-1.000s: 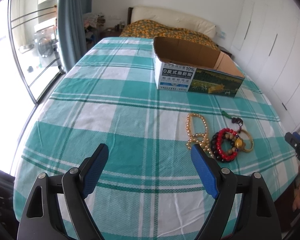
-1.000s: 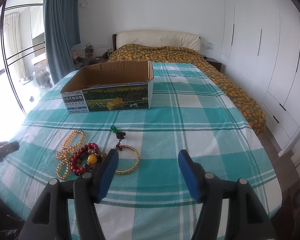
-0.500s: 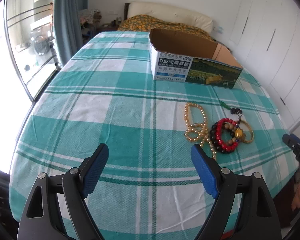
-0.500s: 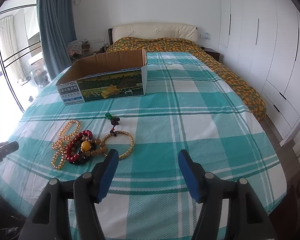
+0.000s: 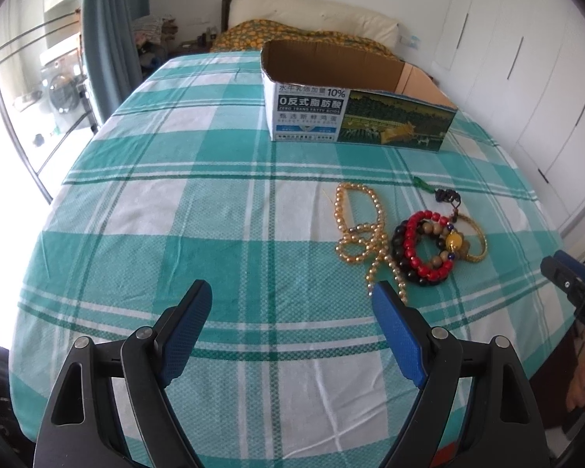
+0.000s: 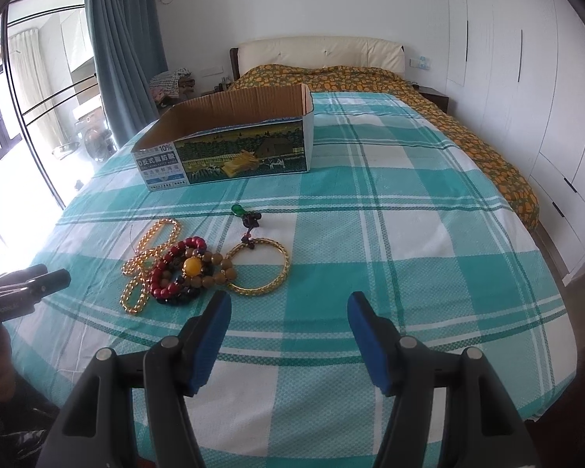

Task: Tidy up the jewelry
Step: 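Move the left tool to the gold bead strand while the right tool approaches the red bead bracelets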

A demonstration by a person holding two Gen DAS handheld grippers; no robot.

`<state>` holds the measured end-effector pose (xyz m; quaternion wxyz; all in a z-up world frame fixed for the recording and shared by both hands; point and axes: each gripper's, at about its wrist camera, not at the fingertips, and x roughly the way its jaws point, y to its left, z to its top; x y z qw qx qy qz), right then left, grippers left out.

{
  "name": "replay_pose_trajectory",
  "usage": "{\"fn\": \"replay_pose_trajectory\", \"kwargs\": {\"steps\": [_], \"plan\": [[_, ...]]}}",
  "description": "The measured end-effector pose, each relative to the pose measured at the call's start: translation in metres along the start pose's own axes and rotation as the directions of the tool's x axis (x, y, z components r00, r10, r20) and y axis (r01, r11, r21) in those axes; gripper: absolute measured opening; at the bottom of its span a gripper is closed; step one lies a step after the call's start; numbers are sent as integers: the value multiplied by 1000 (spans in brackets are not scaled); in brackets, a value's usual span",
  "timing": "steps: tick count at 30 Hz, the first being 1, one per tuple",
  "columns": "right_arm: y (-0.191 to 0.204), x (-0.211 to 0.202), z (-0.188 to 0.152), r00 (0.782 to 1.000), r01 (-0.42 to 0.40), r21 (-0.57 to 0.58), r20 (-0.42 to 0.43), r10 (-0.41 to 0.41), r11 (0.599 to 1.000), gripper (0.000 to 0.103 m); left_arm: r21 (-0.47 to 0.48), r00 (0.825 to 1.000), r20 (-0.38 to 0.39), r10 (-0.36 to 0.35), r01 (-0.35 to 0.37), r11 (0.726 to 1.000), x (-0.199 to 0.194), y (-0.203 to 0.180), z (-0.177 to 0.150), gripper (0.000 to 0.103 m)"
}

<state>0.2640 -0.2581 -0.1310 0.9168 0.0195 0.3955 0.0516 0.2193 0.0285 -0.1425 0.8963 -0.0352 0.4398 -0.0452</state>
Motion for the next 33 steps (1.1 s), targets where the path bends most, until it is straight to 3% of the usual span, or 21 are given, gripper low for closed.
{"fn": "replay_pose_trajectory", "kwargs": {"steps": [7, 15, 22, 24, 29, 33], "plan": [[8, 6, -5, 998, -63, -11, -23, 63, 998, 63, 1, 1000, -9, -6, 6, 1000, 4, -1, -1, 85], [5, 10, -9, 997, -69, 11, -38, 69, 998, 63, 49, 999, -31, -39, 41, 998, 14, -15, 2, 85], [7, 9, -10, 996, -76, 8, -43, 76, 997, 63, 27, 994, -44, -101, 103, 994, 42, -29, 19, 85], [7, 8, -11, 996, -75, 8, -41, 76, 997, 63, 33, 995, -41, -89, 90, 995, 52, -34, 23, 85], [2, 7, -13, 997, -69, 19, -40, 70, 997, 63, 55, 998, -63, -26, 30, 998, 78, -41, 24, 77], [-1, 8, -14, 997, -66, 32, -43, 67, 997, 63, 62, 997, -57, -45, 49, 997, 79, -46, 22, 67]]}}
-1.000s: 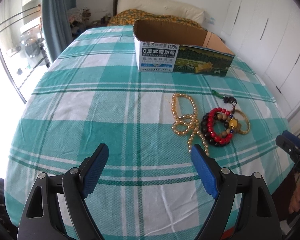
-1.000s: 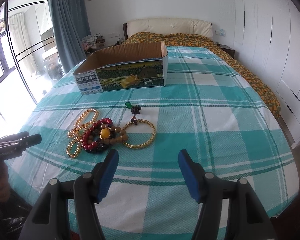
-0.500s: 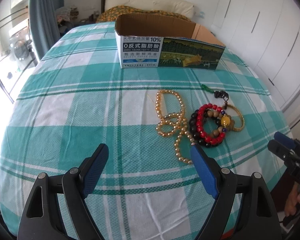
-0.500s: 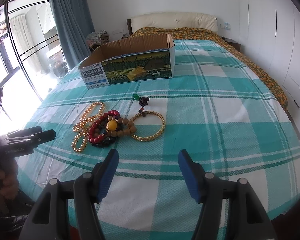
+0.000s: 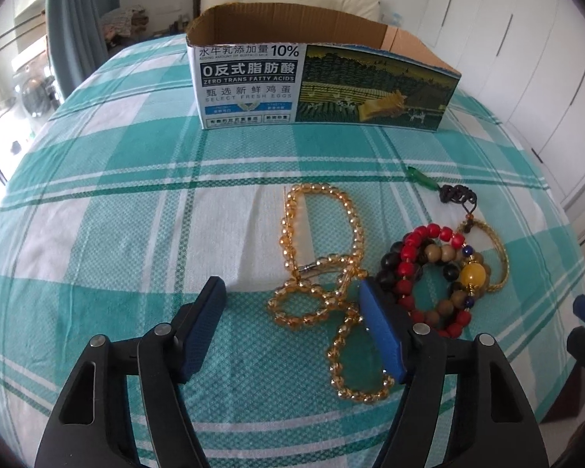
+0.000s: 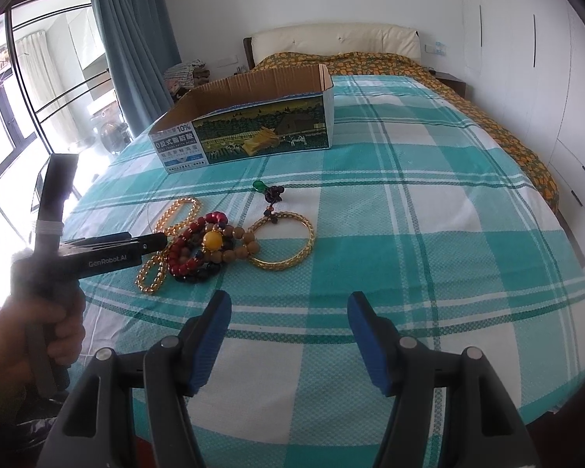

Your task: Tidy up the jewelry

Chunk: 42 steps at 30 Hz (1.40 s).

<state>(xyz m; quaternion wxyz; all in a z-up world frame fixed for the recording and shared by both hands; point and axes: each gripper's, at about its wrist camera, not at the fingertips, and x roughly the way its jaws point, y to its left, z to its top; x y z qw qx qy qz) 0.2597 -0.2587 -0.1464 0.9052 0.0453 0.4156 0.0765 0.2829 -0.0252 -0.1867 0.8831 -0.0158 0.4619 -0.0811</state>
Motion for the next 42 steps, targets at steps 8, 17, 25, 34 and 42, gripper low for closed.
{"fn": "replay_pose_trajectory", "kwargs": {"steps": [8, 17, 25, 34, 42], "plan": [[1, -2, 0, 1000, -5, 1, 8, 4, 1000, 63, 27, 993, -22, -112, 112, 993, -5, -3, 1, 19], [-2, -5, -2, 1000, 1, 8, 13, -1, 1000, 63, -46, 989, -21, -149, 148, 988, -23, 24, -3, 5], [-7, 3, 15, 999, -16, -9, 41, 17, 1000, 63, -108, 982, 61, -180, 186, 977, -61, 44, 5, 5], [-3, 77, 72, 989, -135, -29, -69, 133, 990, 62, -153, 985, 53, -166, 172, 973, -53, 54, 3, 5], [6, 142, 102, 963, -157, 13, -220, 156, 988, 54, -150, 986, 47, -159, 165, 975, -54, 52, 1, 5]]}}
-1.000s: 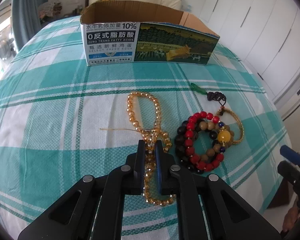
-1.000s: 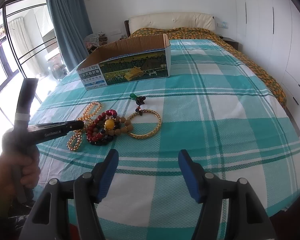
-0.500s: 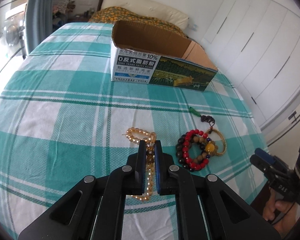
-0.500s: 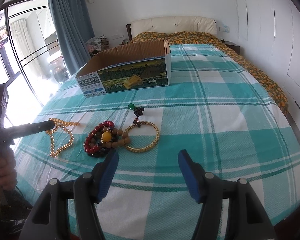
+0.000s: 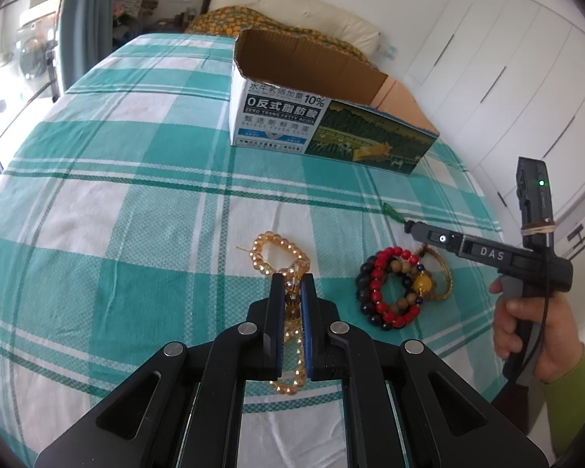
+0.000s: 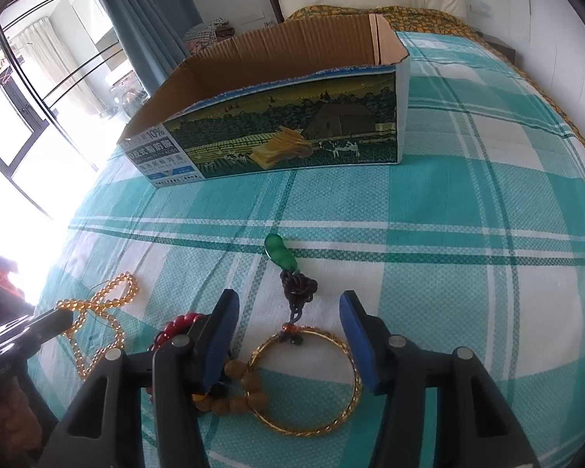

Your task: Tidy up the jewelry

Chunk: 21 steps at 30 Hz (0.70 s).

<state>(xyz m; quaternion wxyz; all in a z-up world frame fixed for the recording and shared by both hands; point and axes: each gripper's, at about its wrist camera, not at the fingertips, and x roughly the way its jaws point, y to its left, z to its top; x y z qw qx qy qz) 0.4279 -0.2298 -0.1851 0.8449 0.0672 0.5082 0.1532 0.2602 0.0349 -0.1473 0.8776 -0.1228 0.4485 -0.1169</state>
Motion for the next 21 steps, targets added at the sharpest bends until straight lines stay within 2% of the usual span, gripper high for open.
{"fn": "replay_pose_trajectory", "kwargs": {"steps": [1, 2, 3, 4, 11, 21], "plan": [[-1, 1, 1, 1000, -6, 8, -4, 6, 1000, 46, 1, 1000, 0, 0, 0, 1000, 0, 0, 0, 5], [-2, 2, 2, 1000, -18, 11, -7, 18, 1000, 26, 2, 1000, 1, -1, 1, 1000, -1, 0, 0, 5], [-2, 0, 2, 999, -31, 12, -8, 31, 999, 15, 4, 1000, 2, -3, 3, 1000, -2, -1, 1, 5], [-1, -4, 2, 999, -33, 13, 1, 33, 999, 13, 6, 1000, 4, -4, 4, 1000, -4, -2, 1, 5], [7, -70, 8, 989, -99, 19, 114, 96, 995, 12, 21, 999, 44, -30, 29, 999, -27, -9, 11, 5], [29, -126, -1, 974, -124, -34, 186, 129, 992, 12, 56, 996, 89, -28, 23, 998, -56, -25, 24, 5]]}}
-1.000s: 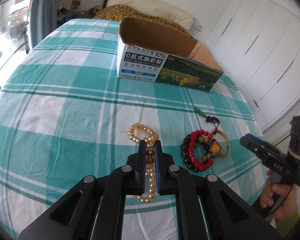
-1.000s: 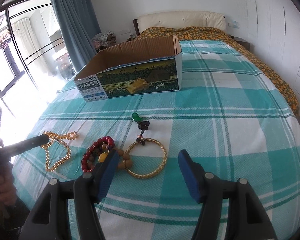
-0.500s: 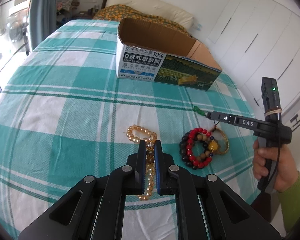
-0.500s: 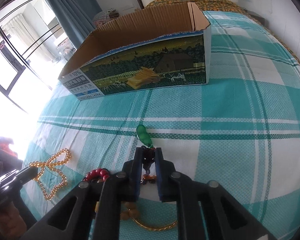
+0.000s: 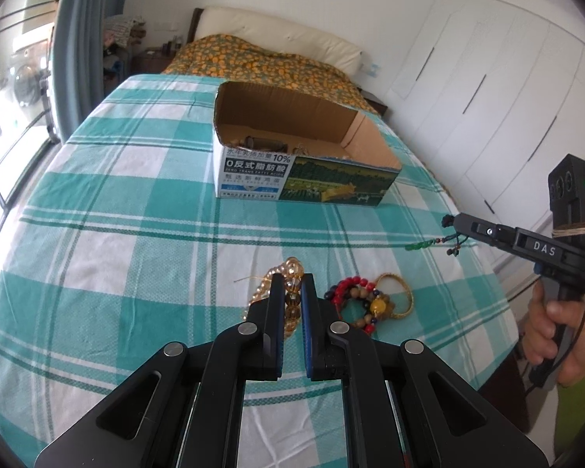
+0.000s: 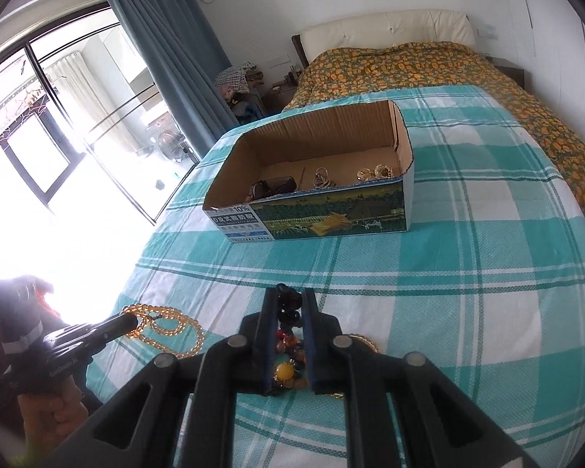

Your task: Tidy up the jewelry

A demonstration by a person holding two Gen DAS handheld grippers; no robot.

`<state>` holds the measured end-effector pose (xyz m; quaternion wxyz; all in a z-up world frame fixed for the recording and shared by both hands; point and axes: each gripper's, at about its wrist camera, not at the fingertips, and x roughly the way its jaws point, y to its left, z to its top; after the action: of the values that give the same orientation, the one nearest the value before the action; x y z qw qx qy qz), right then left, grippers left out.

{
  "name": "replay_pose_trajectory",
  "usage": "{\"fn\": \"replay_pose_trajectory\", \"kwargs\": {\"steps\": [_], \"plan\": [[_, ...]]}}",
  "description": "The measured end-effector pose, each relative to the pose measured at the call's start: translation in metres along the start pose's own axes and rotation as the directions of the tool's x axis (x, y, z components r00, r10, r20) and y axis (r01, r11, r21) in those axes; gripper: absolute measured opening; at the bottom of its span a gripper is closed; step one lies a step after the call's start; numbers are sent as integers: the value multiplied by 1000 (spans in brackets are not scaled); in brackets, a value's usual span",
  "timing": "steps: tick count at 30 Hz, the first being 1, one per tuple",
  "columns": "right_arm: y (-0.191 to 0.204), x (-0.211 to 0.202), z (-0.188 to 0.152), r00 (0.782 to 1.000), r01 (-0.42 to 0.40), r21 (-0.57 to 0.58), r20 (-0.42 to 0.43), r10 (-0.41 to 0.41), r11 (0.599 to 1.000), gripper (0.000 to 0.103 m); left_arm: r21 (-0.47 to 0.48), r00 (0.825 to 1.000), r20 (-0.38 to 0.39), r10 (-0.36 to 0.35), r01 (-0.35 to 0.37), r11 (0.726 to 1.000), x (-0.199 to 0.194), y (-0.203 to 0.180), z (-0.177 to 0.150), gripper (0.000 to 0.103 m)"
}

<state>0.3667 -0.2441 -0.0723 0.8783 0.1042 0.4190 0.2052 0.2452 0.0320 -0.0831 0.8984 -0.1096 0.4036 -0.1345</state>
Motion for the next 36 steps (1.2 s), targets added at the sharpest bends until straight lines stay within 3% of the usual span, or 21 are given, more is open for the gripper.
{"fn": "replay_pose_trajectory", "kwargs": {"steps": [9, 24, 30, 36], "plan": [[29, -21, -3, 999, 13, -106, 38, -9, 994, 12, 47, 1000, 30, 4, -6, 999, -17, -10, 15, 5], [42, -26, 6, 999, 7, -151, 45, 0, 989, 12, 71, 999, 32, -11, 9, 997, -16, -16, 31, 5], [44, -25, 26, 999, 5, -171, 42, 2, 985, 12, 94, 999, 40, -21, 17, 995, -16, -22, 52, 5], [47, -25, 69, 997, 21, -196, 75, -6, 980, 12, 131, 997, 76, -9, -1, 991, -15, -26, 94, 5]]}}
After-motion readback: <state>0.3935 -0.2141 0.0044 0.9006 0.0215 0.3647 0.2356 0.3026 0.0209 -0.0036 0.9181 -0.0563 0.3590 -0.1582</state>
